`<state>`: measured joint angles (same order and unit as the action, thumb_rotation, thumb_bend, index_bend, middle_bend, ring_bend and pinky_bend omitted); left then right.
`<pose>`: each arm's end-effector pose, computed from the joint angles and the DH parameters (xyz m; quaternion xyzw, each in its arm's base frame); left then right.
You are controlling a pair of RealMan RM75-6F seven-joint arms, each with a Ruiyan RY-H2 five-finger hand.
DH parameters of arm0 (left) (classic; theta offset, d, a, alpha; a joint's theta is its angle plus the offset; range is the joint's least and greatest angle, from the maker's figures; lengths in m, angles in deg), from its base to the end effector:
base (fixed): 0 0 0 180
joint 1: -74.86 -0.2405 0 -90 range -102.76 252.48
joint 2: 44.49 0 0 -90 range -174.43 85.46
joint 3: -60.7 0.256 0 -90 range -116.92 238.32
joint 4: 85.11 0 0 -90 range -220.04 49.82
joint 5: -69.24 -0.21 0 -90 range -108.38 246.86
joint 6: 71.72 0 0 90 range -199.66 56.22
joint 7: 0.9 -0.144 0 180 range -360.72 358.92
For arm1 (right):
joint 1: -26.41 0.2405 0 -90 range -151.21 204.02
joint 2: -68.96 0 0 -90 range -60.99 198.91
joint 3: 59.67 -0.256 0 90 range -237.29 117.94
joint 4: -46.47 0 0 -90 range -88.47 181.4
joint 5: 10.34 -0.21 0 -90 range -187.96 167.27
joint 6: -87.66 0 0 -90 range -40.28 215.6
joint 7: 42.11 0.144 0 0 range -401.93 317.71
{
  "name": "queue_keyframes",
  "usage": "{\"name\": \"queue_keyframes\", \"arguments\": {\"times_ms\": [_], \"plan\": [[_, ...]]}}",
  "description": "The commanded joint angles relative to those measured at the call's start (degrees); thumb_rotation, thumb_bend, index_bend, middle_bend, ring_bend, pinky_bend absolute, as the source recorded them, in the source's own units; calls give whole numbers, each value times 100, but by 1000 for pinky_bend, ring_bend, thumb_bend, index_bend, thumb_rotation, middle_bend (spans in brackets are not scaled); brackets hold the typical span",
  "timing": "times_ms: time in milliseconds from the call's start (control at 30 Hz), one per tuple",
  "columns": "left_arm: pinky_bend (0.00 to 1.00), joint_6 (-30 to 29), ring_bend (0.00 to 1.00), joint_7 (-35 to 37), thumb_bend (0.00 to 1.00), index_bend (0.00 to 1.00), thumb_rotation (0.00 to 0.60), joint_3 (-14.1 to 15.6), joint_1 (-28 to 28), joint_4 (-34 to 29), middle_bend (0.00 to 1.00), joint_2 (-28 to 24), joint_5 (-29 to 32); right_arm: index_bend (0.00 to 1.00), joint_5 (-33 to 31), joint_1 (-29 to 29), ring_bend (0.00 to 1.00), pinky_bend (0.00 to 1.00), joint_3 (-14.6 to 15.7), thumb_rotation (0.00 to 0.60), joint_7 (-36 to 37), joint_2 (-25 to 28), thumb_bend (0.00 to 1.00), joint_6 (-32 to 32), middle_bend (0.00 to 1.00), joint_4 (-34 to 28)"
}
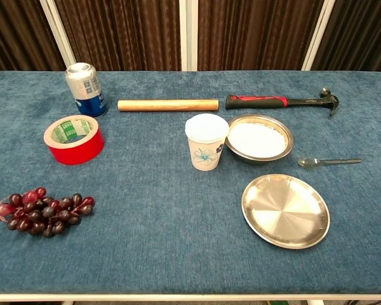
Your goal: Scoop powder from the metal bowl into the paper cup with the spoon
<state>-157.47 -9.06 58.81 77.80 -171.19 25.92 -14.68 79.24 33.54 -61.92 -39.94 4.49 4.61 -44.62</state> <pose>-0.3334 0.1673 0.1346 -0.6034 -0.3652 -0.3273 0.6288 -0.3022 -0.1907 0.1494 0.6247 -0.3816 0.4029 0.5493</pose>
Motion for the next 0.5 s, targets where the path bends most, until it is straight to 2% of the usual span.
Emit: {"name": "queue_keyframes", "arguments": {"times_ms": [33, 300, 500], "plan": [[43, -18, 45, 12, 107, 140, 600, -7, 0, 19, 98, 18, -10, 135, -4, 3, 0, 0, 3, 600, -5, -2, 260, 9, 239, -1], [43, -222, 45, -31, 104, 140, 600, -61, -31, 96, 98, 105, -85, 136, 13, 3, 0, 0, 38, 600, 71, 24, 260, 44, 239, -22], [43, -285, 45, -36, 101, 140, 600, -92, -40, 124, 98, 135, -91, 137, 144, 262, 0, 0, 93, 600, 177, 134, 260, 462, 235, -136]]}}
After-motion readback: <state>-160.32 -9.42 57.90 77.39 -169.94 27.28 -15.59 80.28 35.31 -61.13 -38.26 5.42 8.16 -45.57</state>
